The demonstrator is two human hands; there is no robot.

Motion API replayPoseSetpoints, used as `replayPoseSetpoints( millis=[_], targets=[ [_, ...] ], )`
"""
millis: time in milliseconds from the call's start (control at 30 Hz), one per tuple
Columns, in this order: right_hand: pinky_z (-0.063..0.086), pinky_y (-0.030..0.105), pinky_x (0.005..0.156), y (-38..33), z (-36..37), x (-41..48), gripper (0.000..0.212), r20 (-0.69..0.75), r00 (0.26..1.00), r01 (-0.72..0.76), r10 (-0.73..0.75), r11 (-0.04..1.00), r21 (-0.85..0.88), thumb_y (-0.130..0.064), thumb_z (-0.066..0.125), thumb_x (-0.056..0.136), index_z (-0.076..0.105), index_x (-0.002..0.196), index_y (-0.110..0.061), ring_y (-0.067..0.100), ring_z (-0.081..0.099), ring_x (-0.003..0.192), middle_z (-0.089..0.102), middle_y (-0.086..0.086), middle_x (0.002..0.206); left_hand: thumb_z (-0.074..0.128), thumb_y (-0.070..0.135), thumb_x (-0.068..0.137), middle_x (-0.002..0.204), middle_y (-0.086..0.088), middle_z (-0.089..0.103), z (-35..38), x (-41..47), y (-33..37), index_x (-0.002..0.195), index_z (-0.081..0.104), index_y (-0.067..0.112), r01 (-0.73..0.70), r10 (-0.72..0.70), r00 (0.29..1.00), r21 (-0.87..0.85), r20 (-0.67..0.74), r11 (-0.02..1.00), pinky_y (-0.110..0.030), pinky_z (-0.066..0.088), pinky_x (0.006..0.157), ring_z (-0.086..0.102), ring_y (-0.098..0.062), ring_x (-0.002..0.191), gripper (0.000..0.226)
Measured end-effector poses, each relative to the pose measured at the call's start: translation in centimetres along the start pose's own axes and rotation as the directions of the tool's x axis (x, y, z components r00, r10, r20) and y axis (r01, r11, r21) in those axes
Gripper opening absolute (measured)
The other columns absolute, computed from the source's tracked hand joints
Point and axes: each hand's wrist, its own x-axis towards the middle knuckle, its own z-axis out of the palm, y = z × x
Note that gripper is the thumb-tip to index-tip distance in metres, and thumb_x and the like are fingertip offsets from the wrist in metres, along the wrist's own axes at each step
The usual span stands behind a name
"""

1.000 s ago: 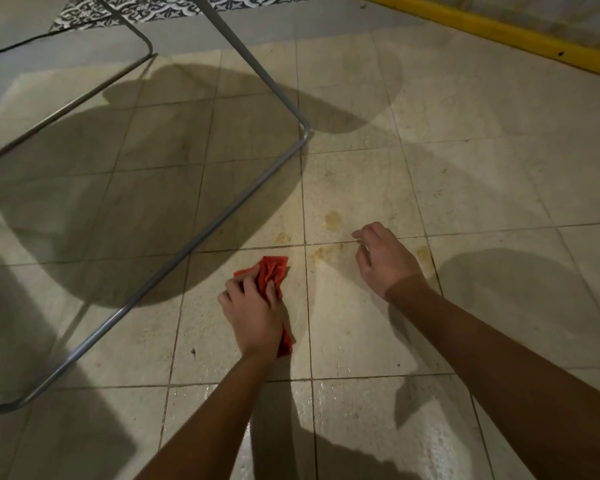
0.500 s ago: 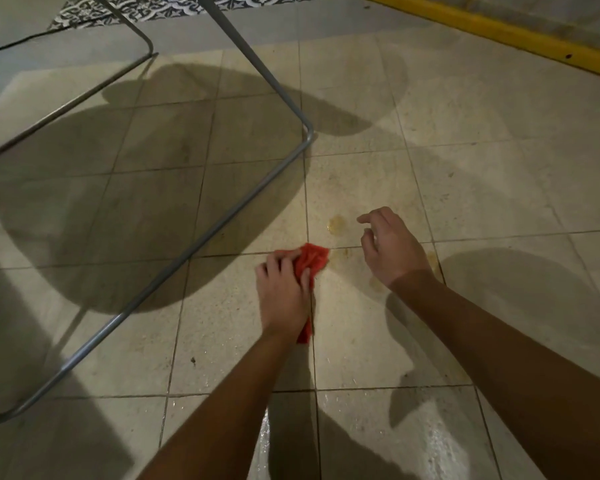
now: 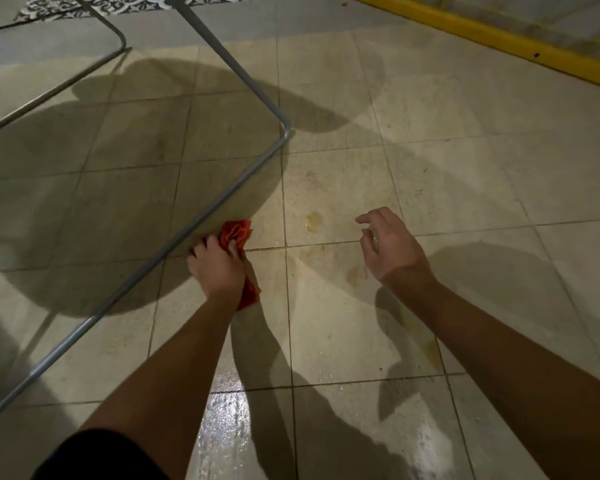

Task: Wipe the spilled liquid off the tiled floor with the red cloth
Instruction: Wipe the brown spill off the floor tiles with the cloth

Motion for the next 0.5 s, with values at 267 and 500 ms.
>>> replayPoseSetpoints(
  millis=[267, 500],
  targets=[
    [0.044, 0.031, 0.075, -0.4, -0.6, 0.5, 0.026, -0.043, 0.999, 0.008, -0.008, 1.000, 0.009, -0.006, 0.042, 0.090, 0.056, 0.112, -0.005, 0.022, 0.053, 0.099, 0.055, 0.009, 0.112, 0.050, 0.026, 0.091, 0.122, -0.011, 0.049, 1.9, -4.8, 2.4, 0.122, 0.052, 0.010, -0.501, 0.511, 0.858, -0.143, 0.049, 0.854, -0.028, 0.028, 0.098, 0.037, -0.024, 0.113, 0.035],
    [0.044, 0.028, 0.079, 2.1, -1.6, -2.3, 0.023, -0.059, 0.998, 0.011, -0.010, 1.000, 0.007, -0.004, 0.046, 0.088, 0.057, 0.108, -0.002, 0.022, 0.054, 0.097, 0.057, 0.012, 0.105, 0.046, 0.024, 0.093, 0.129, -0.016, 0.043, 1.2, -3.7, 2.5, 0.124, 0.048, 0.007, -0.256, 0.260, 0.965, -0.087, 0.032, 0.963, -0.036, 0.027, 0.102, 0.033, -0.032, 0.117, 0.036]
  ],
)
